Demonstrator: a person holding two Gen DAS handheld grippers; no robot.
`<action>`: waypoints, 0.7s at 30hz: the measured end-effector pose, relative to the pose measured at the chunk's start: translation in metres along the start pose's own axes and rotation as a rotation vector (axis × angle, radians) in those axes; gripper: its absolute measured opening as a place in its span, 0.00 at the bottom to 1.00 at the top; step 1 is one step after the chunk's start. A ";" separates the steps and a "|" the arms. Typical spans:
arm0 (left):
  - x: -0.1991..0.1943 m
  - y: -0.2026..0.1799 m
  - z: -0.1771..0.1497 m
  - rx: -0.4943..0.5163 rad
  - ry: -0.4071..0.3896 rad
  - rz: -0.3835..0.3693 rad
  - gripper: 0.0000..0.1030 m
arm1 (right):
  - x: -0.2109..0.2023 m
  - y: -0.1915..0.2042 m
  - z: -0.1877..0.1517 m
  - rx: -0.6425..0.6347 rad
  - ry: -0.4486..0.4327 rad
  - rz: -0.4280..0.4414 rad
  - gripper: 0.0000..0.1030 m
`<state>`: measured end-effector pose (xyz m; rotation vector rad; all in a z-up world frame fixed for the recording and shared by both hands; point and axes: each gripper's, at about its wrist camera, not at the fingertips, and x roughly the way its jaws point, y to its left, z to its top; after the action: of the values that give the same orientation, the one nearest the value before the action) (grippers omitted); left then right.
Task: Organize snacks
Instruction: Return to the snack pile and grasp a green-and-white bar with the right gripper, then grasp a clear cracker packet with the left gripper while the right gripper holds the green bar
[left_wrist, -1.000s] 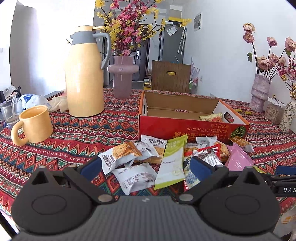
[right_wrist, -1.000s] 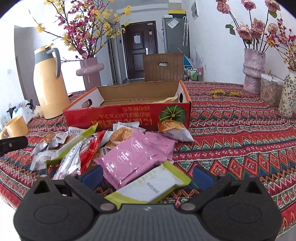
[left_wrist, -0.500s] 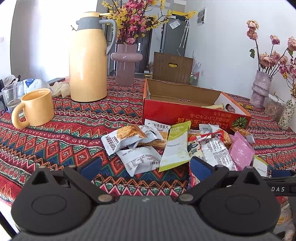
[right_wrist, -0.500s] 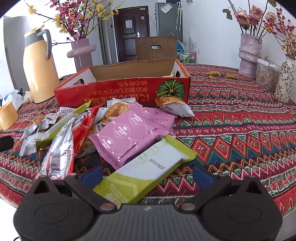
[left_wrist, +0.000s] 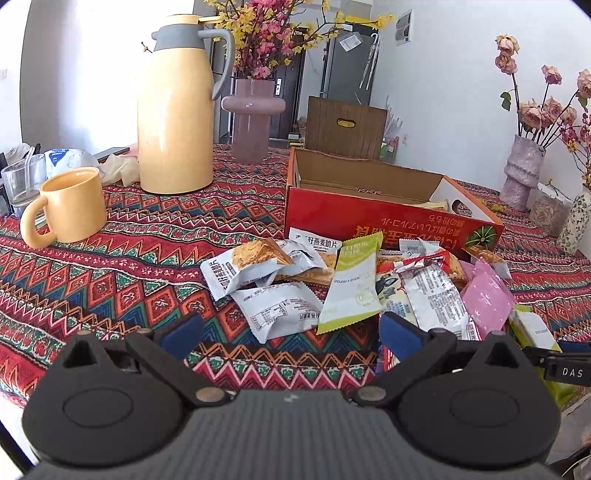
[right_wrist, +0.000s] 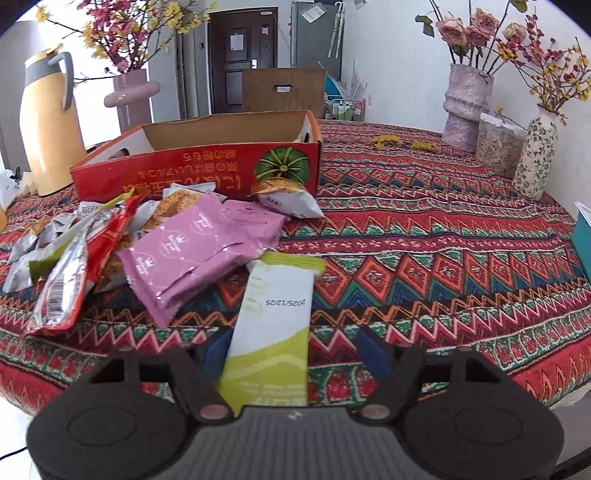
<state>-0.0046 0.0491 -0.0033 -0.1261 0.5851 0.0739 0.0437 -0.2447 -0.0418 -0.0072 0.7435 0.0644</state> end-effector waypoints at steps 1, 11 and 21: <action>0.001 0.000 0.000 0.001 0.001 0.001 1.00 | 0.000 -0.004 0.001 0.009 -0.004 -0.001 0.60; 0.004 -0.001 0.000 0.004 0.013 0.007 1.00 | 0.000 -0.010 -0.001 -0.004 -0.041 0.019 0.37; 0.017 0.005 0.006 -0.012 0.031 0.052 1.00 | -0.001 -0.018 0.003 0.036 -0.089 0.036 0.37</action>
<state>0.0119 0.0558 -0.0082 -0.1241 0.6188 0.1262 0.0463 -0.2630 -0.0395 0.0427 0.6553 0.0853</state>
